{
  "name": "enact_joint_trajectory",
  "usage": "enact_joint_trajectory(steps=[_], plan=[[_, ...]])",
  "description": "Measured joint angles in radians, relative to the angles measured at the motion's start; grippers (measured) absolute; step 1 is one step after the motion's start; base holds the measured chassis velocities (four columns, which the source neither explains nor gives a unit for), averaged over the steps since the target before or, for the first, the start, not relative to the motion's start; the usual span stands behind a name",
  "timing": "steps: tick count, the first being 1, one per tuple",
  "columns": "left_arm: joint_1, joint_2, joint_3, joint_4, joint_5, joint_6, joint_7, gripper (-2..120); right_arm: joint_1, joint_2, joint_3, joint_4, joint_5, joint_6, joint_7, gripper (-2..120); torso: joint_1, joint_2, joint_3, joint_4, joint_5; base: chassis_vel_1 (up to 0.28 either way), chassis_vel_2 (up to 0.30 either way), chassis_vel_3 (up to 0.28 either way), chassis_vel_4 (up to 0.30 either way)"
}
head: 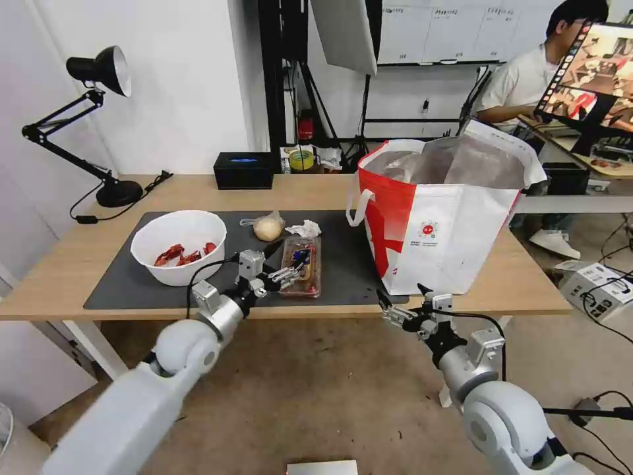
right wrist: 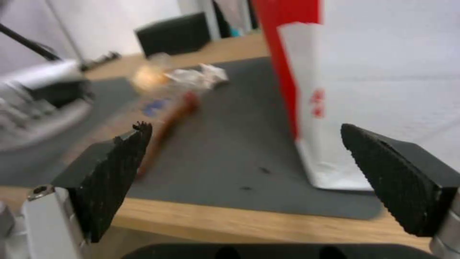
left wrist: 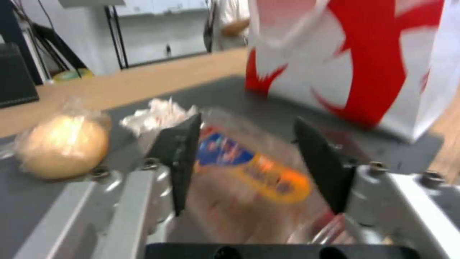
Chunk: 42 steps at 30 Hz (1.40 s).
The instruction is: Pick up the trash from the table and place it into the takeout bag.
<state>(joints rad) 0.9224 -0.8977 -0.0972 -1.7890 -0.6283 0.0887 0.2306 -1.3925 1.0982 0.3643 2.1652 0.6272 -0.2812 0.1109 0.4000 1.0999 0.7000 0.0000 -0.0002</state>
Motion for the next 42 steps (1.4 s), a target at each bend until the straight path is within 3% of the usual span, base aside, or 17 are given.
enact_joint_trajectory(steps=[5,8,15,33,42], plan=[[-0.040,0.063,0.034,0.027,-0.001,0.028,0.044,37,0.025,0.011,-0.027,0.018,0.166,0.019,-0.009,100,0.000,0.000,0.000,0.0000,0.0000,0.000,0.000,0.000,0.000],[-0.051,0.093,0.058,0.036,-0.003,0.029,0.079,23,0.050,0.030,-0.045,0.021,0.315,0.027,-0.006,100,0.000,0.000,0.000,0.0001,0.0003,0.000,0.000,0.000,0.000],[-0.058,0.101,0.081,0.048,0.001,0.024,0.118,0,0.123,0.035,-0.080,0.004,0.468,0.023,0.038,100,0.000,0.000,0.000,0.0000,0.0001,0.000,0.000,0.000,0.000],[-0.075,0.109,0.108,0.068,0.013,-0.008,0.160,0,0.394,0.056,-0.183,-0.132,0.666,-0.029,0.210,100,0.000,0.000,0.000,0.0000,0.0002,0.000,0.000,0.000,0.000],[-0.074,0.112,0.107,0.076,0.013,-0.018,0.162,0,0.551,0.105,-0.221,-0.242,0.801,-0.215,0.381,100,0.000,0.000,0.000,0.0001,0.0001,0.000,0.000,0.000,0.000]])
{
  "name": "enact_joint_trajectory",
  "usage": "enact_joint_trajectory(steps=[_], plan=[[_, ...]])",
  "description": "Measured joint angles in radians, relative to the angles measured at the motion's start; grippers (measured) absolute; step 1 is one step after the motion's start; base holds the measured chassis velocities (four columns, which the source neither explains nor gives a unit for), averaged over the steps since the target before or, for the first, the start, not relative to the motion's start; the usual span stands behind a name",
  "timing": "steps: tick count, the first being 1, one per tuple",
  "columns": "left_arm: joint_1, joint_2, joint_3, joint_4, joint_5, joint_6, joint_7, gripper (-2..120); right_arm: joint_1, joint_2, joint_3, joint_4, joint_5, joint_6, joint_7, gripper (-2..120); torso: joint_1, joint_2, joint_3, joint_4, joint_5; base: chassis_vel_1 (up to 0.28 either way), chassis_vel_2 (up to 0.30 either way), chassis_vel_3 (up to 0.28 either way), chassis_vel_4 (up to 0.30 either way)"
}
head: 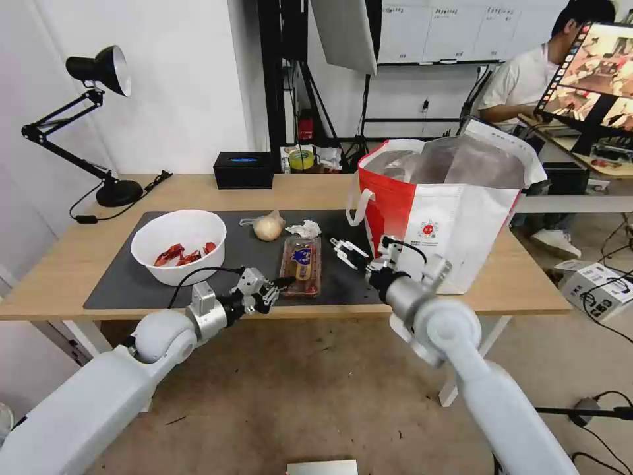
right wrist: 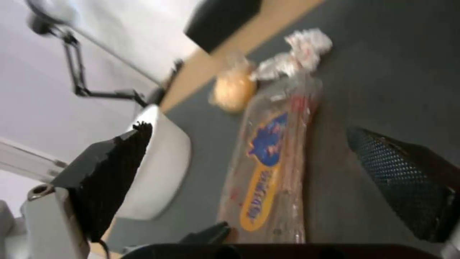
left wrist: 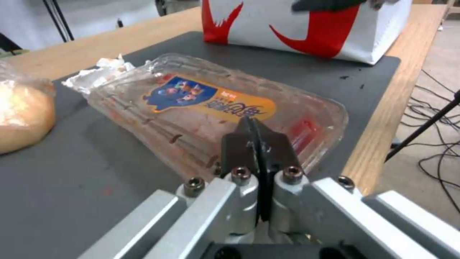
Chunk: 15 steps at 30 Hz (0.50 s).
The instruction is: Pick up the trash from the table and place it into the takeout bag.
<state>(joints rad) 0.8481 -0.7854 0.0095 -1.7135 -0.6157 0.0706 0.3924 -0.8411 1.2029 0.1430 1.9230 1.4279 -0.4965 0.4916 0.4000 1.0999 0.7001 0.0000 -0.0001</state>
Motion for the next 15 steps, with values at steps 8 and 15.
enact_joint_trajectory(steps=[8,15], plan=[[0.004,0.014,-0.005,0.002,-0.001,-0.011,0.008,0,0.102,0.028,-0.037,-0.078,0.060,-0.108,0.108,100,0.000,0.000,0.000,0.0000,0.0000,0.000,0.000,0.000,0.000],[0.008,0.012,-0.006,0.003,0.001,-0.015,0.018,0,0.158,0.055,-0.044,-0.129,0.118,-0.152,0.177,100,0.000,0.000,0.000,0.0000,0.0000,0.000,0.000,0.000,0.000]])
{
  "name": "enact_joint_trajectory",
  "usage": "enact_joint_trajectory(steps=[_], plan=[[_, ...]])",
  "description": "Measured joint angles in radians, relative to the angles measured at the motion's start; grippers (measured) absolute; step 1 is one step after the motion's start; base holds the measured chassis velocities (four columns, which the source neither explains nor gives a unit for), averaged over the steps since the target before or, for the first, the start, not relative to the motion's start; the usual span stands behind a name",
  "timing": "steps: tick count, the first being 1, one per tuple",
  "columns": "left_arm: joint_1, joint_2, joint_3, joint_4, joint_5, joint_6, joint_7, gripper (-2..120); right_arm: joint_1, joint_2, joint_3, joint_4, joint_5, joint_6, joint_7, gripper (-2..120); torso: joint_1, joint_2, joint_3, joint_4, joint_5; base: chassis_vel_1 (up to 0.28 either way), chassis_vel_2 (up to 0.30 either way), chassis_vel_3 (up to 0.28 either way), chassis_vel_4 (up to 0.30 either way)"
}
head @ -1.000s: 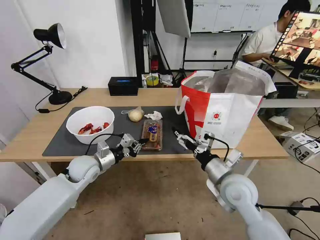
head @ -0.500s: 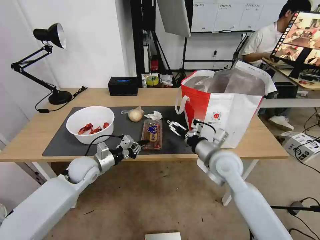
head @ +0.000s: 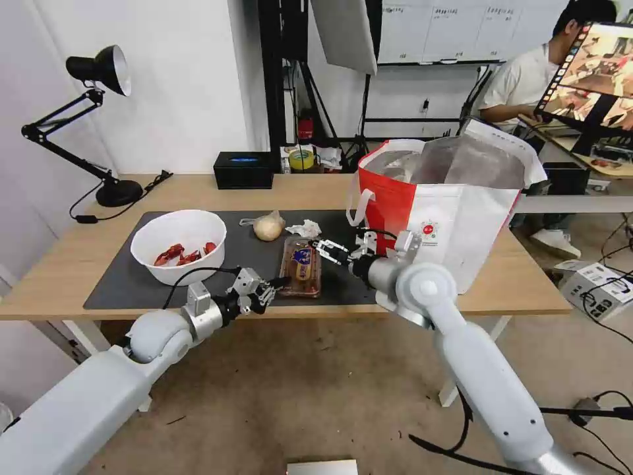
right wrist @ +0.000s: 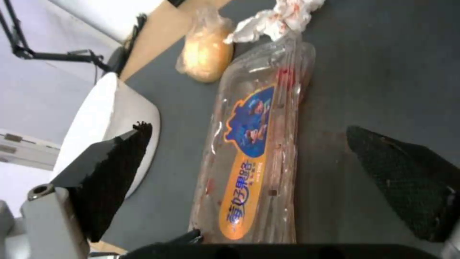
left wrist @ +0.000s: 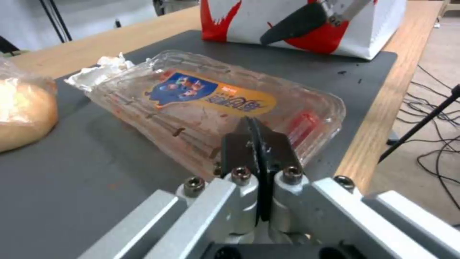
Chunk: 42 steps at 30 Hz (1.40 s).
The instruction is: Pick up the trash from the table and place it into the takeout bag.
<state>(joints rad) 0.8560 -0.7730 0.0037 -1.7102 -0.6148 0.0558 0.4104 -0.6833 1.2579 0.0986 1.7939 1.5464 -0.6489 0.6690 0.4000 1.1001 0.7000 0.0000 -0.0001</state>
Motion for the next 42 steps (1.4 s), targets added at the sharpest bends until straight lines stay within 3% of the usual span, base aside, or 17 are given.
enact_joint_trajectory(steps=[17,42], plan=[[0.004,-0.008,-0.002,0.006,0.014,-0.007,0.001,0,0.066,0.045,-0.046,-0.092,0.043,-0.053,0.068,100,0.000,0.000,0.000,0.0000,0.0000,0.000,0.000,0.000,0.000],[0.001,-0.019,-0.002,0.008,0.015,-0.018,0.004,0,0.128,0.103,-0.094,-0.218,0.035,-0.072,0.035,100,0.000,0.000,0.000,0.0000,0.0001,0.000,0.000,0.000,0.000]])
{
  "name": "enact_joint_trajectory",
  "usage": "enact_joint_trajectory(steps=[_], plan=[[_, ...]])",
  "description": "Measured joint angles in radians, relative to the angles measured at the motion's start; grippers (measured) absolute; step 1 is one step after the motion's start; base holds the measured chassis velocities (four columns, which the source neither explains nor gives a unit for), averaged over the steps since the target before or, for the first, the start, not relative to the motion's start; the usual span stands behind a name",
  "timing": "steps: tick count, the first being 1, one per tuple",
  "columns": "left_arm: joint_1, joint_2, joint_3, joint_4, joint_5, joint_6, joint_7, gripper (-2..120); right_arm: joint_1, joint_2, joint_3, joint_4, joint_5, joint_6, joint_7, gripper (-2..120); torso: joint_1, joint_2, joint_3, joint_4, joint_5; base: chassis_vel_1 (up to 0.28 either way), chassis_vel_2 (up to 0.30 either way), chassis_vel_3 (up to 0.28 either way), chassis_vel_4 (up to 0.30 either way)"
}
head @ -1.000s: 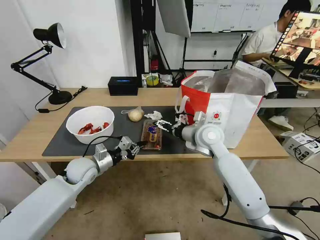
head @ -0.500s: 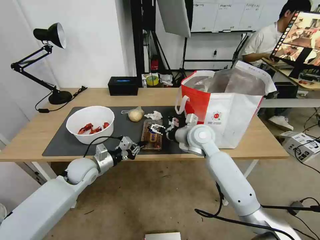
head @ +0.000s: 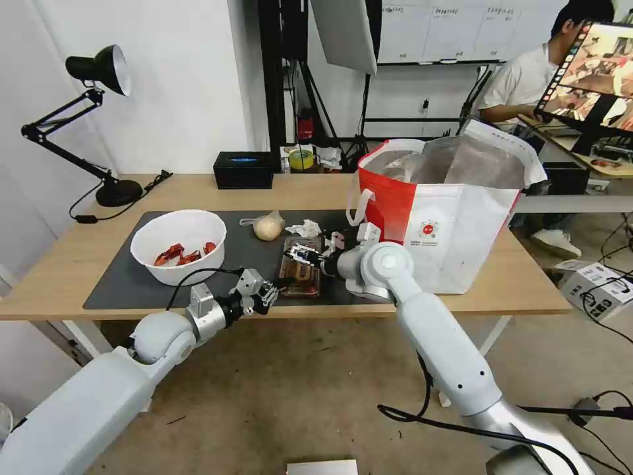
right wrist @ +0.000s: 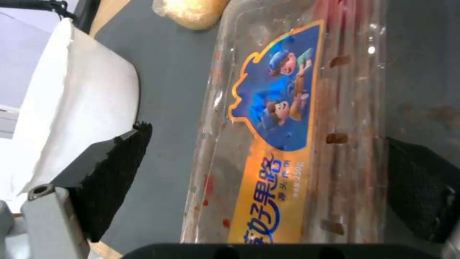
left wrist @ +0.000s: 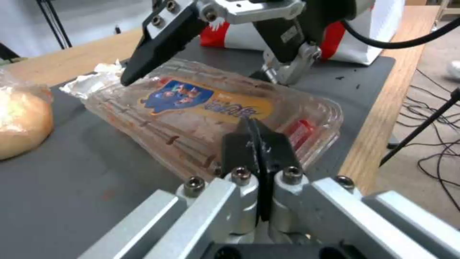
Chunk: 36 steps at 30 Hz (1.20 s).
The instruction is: Pick up the trash from the table and place it into the takeout bag.
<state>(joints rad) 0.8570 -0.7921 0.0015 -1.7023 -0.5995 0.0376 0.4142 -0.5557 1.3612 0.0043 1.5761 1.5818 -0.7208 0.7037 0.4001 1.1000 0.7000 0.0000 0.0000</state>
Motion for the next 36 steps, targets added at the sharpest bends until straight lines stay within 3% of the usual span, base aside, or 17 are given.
enact_joint_trajectory(steps=[36], plan=[[0.011,-0.005,-0.010,-0.005,-0.002,-0.017,0.004,0,0.009,-0.002,-0.026,-0.031,-0.037,0.000,-0.098,100,0.000,0.000,0.000,-0.0001,0.0000,0.000,0.000,0.000,0.000]])
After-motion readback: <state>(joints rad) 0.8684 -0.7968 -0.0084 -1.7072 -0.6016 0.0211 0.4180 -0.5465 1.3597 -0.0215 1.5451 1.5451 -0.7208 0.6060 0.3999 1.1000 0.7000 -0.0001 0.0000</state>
